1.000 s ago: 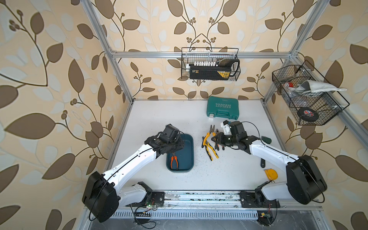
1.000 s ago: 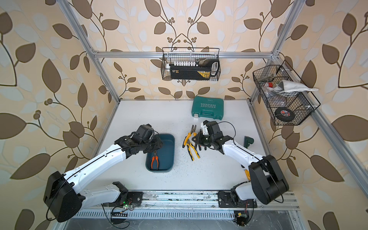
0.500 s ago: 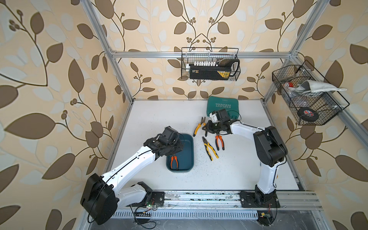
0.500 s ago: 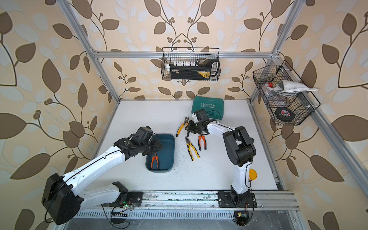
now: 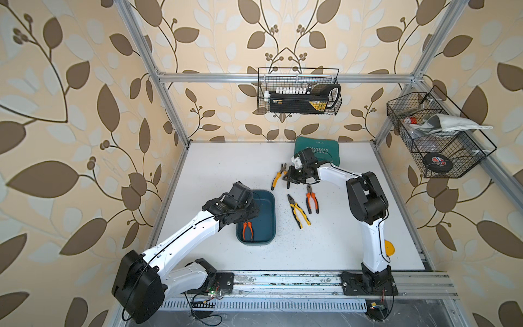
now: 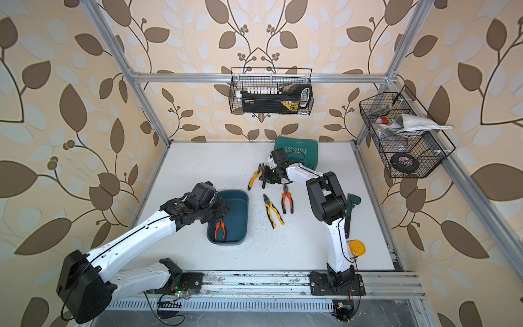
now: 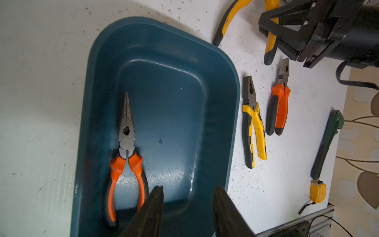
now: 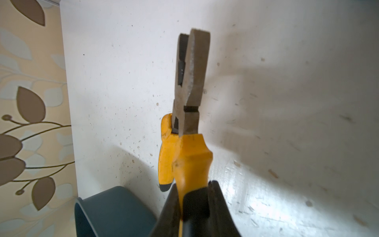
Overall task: Take the pliers out of the storage box
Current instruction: Place the pliers at the center of the board.
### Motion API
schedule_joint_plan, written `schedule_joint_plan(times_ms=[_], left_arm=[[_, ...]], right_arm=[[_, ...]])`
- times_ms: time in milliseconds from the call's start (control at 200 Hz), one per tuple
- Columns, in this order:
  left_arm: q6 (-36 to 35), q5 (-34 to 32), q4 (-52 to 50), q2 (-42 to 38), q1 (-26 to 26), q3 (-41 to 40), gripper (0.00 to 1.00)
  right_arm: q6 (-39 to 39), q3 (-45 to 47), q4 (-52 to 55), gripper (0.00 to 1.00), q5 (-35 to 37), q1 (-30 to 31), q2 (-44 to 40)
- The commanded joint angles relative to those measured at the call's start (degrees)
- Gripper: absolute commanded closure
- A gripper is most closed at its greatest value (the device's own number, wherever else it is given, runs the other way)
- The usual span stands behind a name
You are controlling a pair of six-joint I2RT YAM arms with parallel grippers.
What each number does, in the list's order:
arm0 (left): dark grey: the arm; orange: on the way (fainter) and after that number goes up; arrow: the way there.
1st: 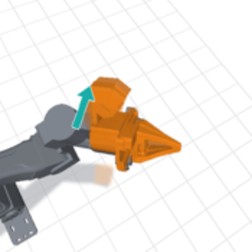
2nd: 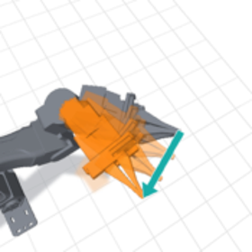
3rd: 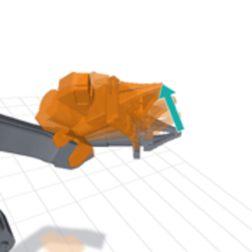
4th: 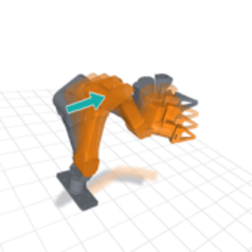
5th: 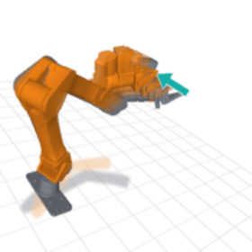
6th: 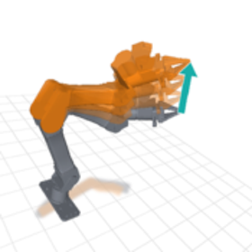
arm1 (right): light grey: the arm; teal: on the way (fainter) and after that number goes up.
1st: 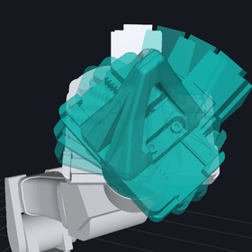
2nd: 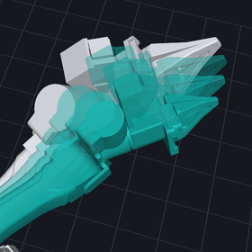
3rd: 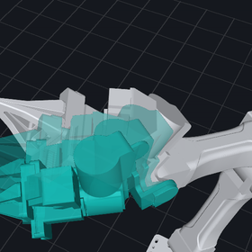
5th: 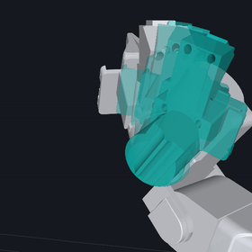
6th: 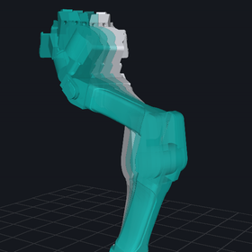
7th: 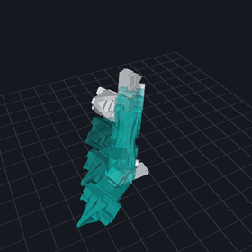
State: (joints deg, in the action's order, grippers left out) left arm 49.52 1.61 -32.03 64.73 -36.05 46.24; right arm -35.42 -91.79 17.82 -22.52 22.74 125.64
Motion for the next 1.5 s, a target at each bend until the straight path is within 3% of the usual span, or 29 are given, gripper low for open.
schedule_joint_plan(times_ms=[0,810,1160,1374,1494], left_arm=[[-0.7,-0.7,-0.1,-1.0,0.0,-0.5,0.57],[-1.3,-1.3,-1.6,-1.1,0.0,0.4,0.57],[-1.2,-1.9,-2.3,-1.2,0.1,0.5,0.57],[-0.7,-1.6,-2.0,-1.3,0.1,0.3,0.57],[-0.6,-1.5,-2.2,-1.7,0.1,0.3,0.58]], right_arm=[[2.8,-2.2,2.3,1.00,0.6,-0.3,1.6],[2.4,-3.1,1.1,1.00,-2.8,-2.6,7.7],[3.6,-3.4,4.8,0.84,0.7,-2.7,8.5],[4.0,-2.2,5.9,0.66,3.0,-2.7,7.9],[4.1,-1.7,5.8,0.62,3.3,-2.7,7.4]])
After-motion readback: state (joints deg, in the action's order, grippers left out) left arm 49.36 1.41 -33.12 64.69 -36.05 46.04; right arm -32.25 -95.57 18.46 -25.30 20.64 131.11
